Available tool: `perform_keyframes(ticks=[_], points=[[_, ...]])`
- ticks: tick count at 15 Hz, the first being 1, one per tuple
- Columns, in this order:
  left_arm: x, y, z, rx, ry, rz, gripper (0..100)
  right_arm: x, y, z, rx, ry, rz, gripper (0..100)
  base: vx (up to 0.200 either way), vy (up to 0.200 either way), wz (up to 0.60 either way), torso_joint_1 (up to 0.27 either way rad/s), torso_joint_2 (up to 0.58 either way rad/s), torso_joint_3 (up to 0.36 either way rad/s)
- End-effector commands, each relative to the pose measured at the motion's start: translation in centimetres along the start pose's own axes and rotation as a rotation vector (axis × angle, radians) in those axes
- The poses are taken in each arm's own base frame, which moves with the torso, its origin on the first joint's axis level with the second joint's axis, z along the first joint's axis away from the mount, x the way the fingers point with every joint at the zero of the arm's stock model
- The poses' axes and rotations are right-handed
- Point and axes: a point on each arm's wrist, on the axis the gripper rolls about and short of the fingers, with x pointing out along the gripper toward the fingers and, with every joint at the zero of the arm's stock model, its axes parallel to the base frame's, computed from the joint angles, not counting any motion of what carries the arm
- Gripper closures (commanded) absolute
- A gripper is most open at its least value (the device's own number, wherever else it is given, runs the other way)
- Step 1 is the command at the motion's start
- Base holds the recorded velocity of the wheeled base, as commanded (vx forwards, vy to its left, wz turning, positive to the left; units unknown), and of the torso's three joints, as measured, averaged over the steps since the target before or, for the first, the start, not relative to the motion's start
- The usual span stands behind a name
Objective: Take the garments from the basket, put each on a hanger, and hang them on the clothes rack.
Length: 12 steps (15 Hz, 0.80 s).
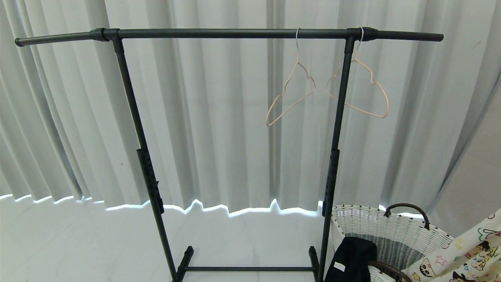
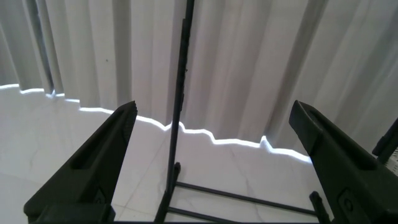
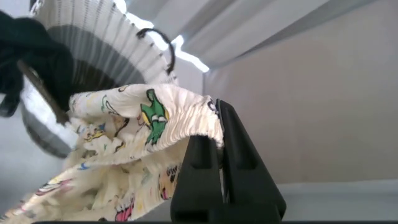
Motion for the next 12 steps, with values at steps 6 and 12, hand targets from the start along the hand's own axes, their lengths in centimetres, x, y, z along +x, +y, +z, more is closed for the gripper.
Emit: perform_keyframes(ticks=[6,12], points=[[0.0,0.0,0.01,0.004,-0.001,-0.002,0,-1.93,0.15,0.35,-0.015,-0.093,-0.013,100,-0.167,0.0,0.0,0.0,0.0,0.004],[0.0,-0.01,0.01,0.002,-0.001,-0.002,0,-1.86,0.68,0.76,-0.046,-0.135,0.043,100,0.0,0.0,0.0,0.0,0.0,0.0]])
